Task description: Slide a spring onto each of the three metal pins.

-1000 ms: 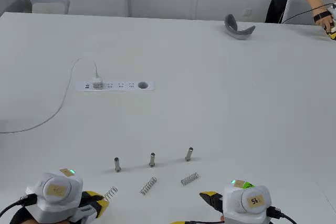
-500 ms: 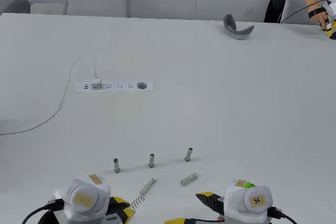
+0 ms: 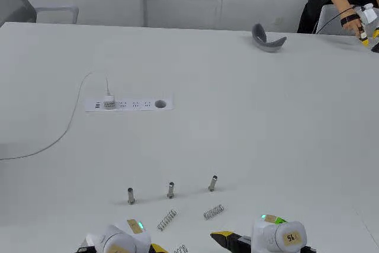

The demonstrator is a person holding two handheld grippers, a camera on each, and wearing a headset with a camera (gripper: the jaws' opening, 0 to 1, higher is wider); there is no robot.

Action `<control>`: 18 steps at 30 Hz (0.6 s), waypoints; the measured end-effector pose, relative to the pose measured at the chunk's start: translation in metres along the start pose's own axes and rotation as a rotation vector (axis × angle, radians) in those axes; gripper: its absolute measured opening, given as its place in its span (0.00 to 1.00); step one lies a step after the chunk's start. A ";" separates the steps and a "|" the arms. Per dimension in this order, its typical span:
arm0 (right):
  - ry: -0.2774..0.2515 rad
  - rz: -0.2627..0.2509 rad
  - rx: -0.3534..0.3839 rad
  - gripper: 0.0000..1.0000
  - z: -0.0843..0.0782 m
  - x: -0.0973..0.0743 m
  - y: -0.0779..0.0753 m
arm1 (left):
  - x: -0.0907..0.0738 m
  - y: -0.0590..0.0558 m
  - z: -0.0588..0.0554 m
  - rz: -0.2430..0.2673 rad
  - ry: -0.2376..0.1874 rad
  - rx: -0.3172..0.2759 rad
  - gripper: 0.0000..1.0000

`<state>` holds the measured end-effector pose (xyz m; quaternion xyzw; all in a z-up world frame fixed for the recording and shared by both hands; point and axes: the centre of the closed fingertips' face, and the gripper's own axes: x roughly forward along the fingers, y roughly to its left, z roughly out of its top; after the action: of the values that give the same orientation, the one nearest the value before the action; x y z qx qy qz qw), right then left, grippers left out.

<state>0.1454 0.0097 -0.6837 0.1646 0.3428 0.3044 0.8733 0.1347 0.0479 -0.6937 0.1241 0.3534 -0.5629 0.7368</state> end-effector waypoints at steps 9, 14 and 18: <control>-0.009 0.058 0.096 0.37 -0.003 0.005 0.009 | 0.000 -0.013 0.010 -0.031 -0.014 0.046 0.11; -0.015 0.080 0.126 0.28 -0.004 0.004 0.013 | 0.001 -0.019 0.012 -0.045 -0.017 0.069 0.11; -0.014 0.096 0.138 0.24 -0.005 0.004 0.017 | 0.002 -0.021 0.013 -0.052 -0.016 0.092 0.11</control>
<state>0.1365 0.0256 -0.6809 0.2426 0.3486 0.3205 0.8467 0.1203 0.0316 -0.6807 0.1441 0.3246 -0.5984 0.7182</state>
